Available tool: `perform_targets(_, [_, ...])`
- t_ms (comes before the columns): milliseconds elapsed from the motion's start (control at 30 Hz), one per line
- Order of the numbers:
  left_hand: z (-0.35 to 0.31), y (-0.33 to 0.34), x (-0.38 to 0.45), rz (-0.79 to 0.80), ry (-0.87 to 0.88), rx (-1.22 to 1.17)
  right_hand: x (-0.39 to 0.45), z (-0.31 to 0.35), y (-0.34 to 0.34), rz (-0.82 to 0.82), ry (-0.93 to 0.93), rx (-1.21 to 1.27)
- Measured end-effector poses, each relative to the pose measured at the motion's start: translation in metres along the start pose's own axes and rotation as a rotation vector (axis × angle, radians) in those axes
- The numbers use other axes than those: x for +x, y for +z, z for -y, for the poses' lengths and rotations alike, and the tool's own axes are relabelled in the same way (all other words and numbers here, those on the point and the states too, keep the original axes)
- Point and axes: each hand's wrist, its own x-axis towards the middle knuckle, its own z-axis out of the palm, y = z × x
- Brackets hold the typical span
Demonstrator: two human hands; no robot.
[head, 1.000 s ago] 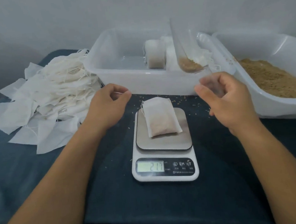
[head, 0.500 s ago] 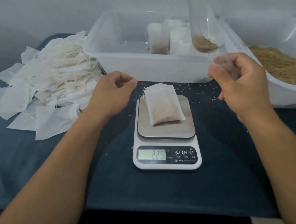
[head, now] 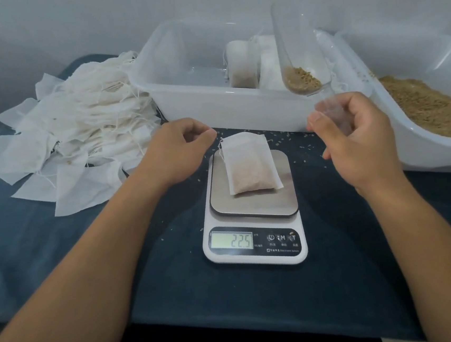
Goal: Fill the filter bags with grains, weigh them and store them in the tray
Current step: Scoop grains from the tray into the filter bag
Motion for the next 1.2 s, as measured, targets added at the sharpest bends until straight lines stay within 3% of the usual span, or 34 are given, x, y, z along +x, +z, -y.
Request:
perform_targets(300, [-0.002,0.004,-0.003,0.071,0.063,0.161,-0.003,0.0,0.002,0.15,0.029,-0.003])
perform_targets(600, [-0.011,0.004,-0.008,0.036,0.139,0.0,0.005,0.014,0.009,0.368,0.052,-0.001])
perform_targets(900, [-0.029,0.004,-0.022,-0.036,0.262,-0.171,0.022,0.056,0.012,0.528,-0.119,-0.091])
perform_targets(1100, [-0.033,0.003,-0.026,0.011,0.27,-0.232,0.027,0.068,0.014,0.68,-0.128,-0.098])
perform_targets(1200, [-0.033,0.001,-0.03,0.181,0.254,-0.333,0.028,0.073,0.008,0.679,-0.133,-0.069])
